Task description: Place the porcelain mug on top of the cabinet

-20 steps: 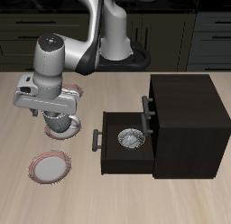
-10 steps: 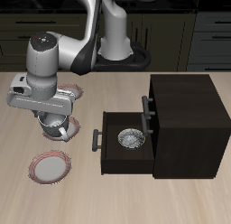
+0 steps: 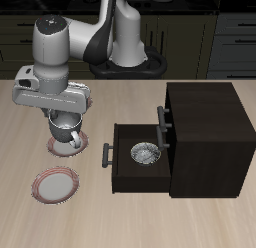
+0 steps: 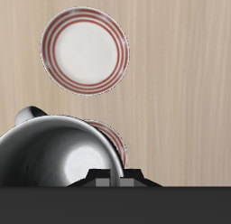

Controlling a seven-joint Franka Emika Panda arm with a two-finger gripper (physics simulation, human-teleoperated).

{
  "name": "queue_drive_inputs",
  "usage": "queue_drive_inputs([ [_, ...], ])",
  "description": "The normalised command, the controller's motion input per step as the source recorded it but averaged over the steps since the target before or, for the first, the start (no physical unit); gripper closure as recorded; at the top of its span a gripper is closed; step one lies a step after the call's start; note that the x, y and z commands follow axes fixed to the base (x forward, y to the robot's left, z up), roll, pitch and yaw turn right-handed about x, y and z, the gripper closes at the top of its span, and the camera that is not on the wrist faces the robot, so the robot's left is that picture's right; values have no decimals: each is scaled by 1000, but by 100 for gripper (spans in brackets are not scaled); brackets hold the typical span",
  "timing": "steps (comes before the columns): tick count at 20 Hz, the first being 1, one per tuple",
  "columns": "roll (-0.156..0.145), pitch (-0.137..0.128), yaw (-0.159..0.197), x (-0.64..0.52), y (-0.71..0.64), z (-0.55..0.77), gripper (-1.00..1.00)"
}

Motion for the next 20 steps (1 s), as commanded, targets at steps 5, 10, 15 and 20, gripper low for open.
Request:
queue_drive_inputs([
  [5,13,-79,-11,-142,281,683,100],
  [10,20,-66,-15,-158,208,597,100],
  [15,-5,-25,-5,-80,114,322,100],
  [20,7,-47,1,-151,230,394,100],
])
